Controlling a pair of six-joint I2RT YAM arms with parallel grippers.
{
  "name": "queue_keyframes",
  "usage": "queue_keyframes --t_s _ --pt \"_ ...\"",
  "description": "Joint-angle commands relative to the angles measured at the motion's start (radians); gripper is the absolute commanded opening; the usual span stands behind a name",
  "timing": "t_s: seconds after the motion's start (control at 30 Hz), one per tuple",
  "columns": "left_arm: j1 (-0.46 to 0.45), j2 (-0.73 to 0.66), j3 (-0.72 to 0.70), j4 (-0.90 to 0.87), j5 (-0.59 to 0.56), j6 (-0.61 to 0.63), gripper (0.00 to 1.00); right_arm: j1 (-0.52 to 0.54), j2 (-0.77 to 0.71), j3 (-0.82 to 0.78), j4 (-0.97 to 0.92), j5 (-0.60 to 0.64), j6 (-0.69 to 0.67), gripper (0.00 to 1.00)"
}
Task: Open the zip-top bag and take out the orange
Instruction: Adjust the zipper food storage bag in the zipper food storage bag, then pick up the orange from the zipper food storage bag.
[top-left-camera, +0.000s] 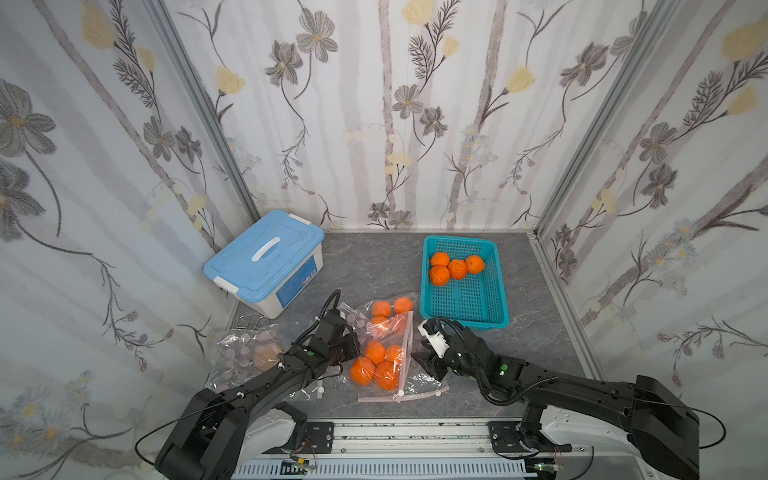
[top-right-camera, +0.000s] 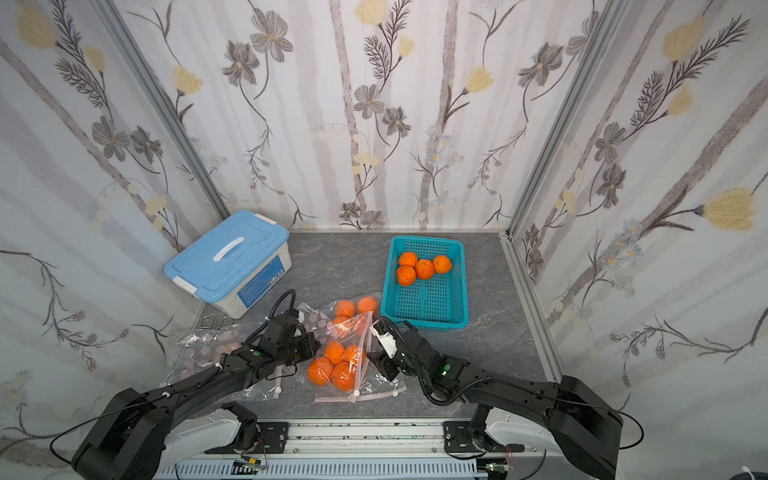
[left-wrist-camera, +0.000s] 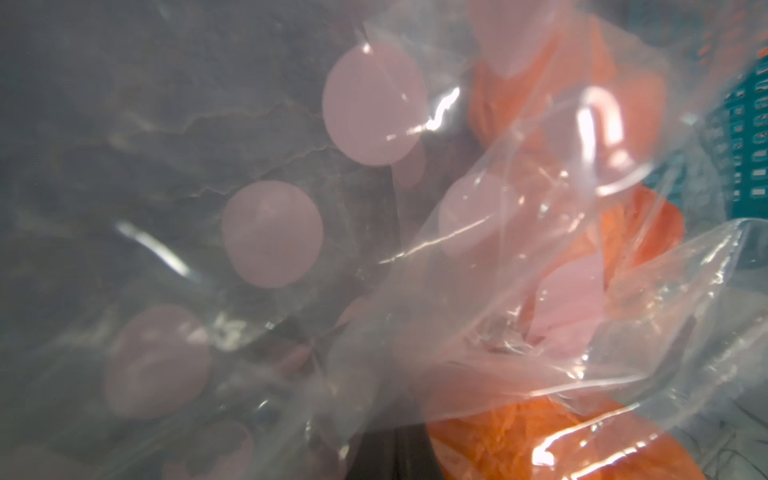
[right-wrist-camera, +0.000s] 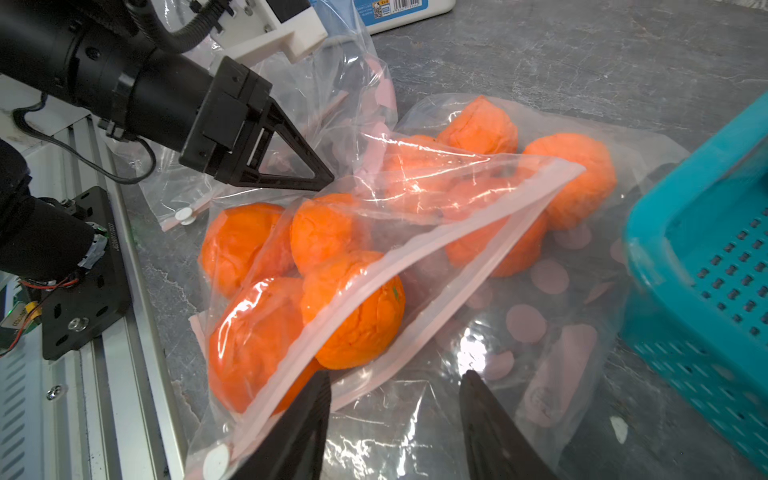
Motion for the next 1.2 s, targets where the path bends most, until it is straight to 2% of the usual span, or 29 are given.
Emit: queue_keyframes --t_s 0.0,0.23,0.37,0.5,0.63,0.9,1.03,1.17 --pt "0.002 0.034 0.015 -0.001 -0.013 0.019 0.00 -0.002 0.001 -0.012 0.007 0.056 -0.014 0.48" --pt "0.001 0.100 0.015 0.038 -0.001 0.026 0.00 0.043 0.149 0.115 -0.034 0.025 -0.099 0.49" --pt "0.001 0.114 0.015 0.042 -0.001 0.031 0.00 0.048 0.168 0.146 -0.009 0.012 -0.146 0.57" --pt "0.001 0.113 0.018 0.044 -0.001 0.038 0.00 0.049 0.238 0.203 -0.063 0.002 -0.190 0.67" --pt "0.001 0.139 0.027 0.035 -0.002 0.047 0.00 0.049 0.293 0.244 -0.087 0.008 -0.213 0.71" --pt "0.001 0.156 0.023 0.045 0.006 0.053 0.00 0.054 0.394 0.306 -0.090 -0.082 -0.246 0.84" --pt "0.002 0.154 0.024 0.046 0.007 0.055 0.00 0.054 0.482 0.370 -0.120 -0.063 -0.251 0.83" --pt "0.001 0.140 0.023 0.046 0.007 0.056 0.00 0.053 0.508 0.370 -0.124 -0.053 -0.238 0.75"
